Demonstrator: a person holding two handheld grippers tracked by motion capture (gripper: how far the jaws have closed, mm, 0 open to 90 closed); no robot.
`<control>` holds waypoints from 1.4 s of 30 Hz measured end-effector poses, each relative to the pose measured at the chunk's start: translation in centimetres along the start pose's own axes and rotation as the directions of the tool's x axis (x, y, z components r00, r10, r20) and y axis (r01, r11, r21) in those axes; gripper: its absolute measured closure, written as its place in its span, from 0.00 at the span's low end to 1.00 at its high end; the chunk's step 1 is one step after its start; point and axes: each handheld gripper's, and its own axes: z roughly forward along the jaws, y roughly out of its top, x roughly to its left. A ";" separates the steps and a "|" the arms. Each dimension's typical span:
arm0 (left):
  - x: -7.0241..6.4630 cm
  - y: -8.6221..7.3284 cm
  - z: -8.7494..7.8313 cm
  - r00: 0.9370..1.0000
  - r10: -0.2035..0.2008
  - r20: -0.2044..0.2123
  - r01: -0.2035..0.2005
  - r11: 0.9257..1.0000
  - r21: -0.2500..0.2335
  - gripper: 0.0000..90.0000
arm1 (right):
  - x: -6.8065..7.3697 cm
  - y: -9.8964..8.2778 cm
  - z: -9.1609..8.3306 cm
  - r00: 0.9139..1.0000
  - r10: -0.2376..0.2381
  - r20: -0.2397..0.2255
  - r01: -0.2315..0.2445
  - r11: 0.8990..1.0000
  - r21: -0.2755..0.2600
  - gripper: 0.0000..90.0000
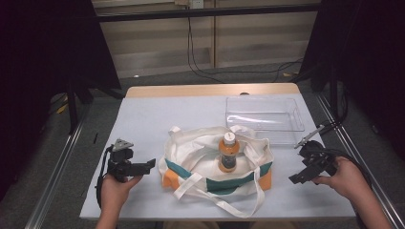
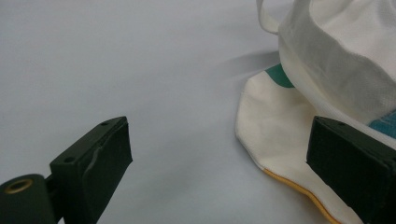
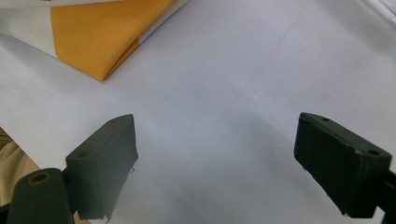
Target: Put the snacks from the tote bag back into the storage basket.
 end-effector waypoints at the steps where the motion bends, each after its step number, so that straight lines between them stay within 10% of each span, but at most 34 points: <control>1: 0.0 0.0 0.0 1.000 0.000 -0.002 0.000 1.000 0.001 0.07 | 0.0 0.0 -0.1 1.000 -0.001 0.001 0.001 1.000 -0.001 0.14; 42: 0.2 -0.6 -0.7 1.000 -0.028 -0.003 0.028 1.000 -0.008 0.07 | 4.4 5.8 -3.6 0.985 -0.169 -0.042 0.168 0.985 -0.038 0.14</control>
